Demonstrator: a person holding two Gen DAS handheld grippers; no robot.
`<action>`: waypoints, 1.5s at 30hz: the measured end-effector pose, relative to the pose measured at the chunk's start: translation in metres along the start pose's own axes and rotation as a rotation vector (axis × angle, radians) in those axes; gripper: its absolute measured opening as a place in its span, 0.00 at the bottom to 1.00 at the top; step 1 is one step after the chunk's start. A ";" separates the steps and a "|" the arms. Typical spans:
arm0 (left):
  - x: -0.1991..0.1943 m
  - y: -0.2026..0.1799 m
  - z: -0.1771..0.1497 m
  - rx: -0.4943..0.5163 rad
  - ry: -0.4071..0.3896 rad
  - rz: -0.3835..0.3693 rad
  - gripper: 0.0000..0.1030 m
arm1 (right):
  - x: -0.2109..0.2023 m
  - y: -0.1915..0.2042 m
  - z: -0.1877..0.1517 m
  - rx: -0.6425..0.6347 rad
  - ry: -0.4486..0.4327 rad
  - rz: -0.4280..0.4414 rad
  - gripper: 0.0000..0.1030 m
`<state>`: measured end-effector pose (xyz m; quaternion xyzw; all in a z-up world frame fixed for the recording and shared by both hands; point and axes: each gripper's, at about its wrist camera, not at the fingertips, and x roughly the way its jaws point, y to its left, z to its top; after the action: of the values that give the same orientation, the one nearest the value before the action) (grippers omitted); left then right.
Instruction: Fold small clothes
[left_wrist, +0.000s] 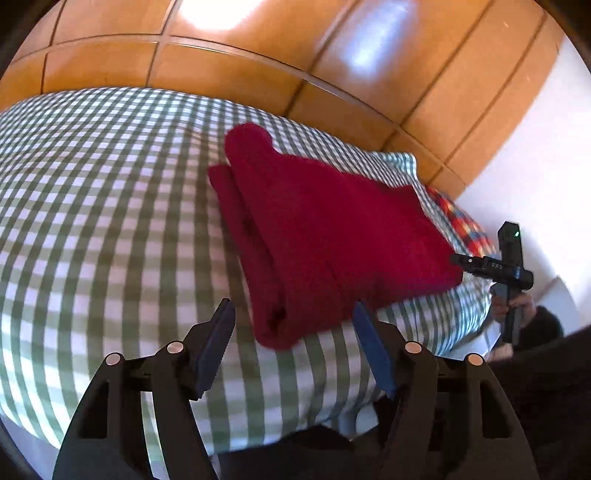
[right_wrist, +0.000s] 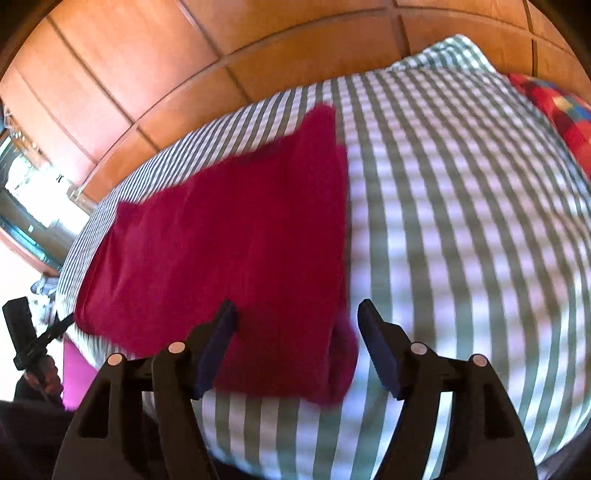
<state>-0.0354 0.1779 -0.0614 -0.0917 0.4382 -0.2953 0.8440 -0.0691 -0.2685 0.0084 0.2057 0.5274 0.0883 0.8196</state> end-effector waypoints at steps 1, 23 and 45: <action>0.003 -0.003 -0.004 0.024 0.001 0.018 0.63 | -0.001 0.001 -0.007 0.000 0.003 0.001 0.65; 0.019 0.005 -0.034 0.144 0.100 0.082 0.07 | 0.000 -0.002 -0.031 -0.070 0.025 -0.187 0.05; 0.042 0.014 0.053 -0.154 -0.047 0.057 0.13 | 0.050 0.011 0.109 0.024 -0.110 -0.222 0.28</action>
<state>0.0307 0.1594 -0.0639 -0.1510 0.4423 -0.2344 0.8524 0.0509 -0.2675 0.0109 0.1603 0.5022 -0.0206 0.8495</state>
